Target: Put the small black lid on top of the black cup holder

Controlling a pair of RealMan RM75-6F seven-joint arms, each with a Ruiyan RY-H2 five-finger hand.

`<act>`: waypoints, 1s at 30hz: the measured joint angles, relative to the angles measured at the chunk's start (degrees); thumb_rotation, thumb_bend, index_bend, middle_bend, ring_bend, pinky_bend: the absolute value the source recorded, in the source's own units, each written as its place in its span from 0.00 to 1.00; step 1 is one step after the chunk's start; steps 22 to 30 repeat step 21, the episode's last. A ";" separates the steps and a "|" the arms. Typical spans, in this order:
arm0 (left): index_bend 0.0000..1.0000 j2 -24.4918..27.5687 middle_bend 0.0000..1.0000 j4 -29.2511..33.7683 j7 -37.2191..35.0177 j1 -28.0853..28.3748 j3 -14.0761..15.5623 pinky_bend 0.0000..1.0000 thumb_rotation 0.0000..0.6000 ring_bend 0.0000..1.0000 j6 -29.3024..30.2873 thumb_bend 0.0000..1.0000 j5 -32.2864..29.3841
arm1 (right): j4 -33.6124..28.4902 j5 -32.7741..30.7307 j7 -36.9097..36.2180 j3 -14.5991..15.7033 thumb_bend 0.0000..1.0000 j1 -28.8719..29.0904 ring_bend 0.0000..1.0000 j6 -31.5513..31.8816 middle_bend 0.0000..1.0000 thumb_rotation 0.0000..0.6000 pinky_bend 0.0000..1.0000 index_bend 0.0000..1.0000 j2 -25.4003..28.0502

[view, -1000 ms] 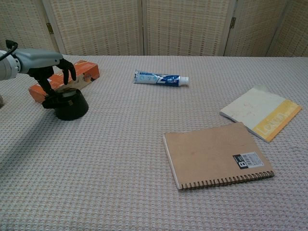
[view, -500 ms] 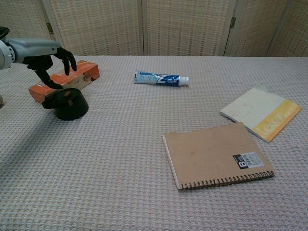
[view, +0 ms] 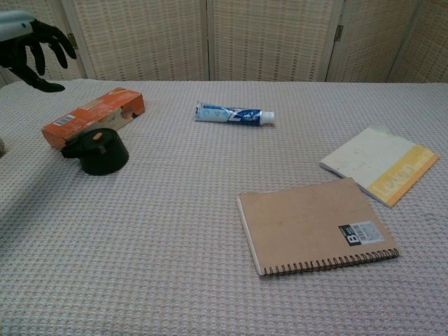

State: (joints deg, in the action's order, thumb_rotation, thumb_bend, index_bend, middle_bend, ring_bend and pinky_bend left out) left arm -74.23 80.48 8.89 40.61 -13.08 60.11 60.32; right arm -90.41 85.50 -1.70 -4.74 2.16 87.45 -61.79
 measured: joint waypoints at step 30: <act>0.30 5.46 0.31 13.68 2.47 -25.75 12.09 0.30 1.00 0.29 28.33 0.21 11.70 | 1.32 2.75 -8.21 1.23 0.37 1.06 0.12 -1.40 0.09 1.00 0.04 0.09 0.68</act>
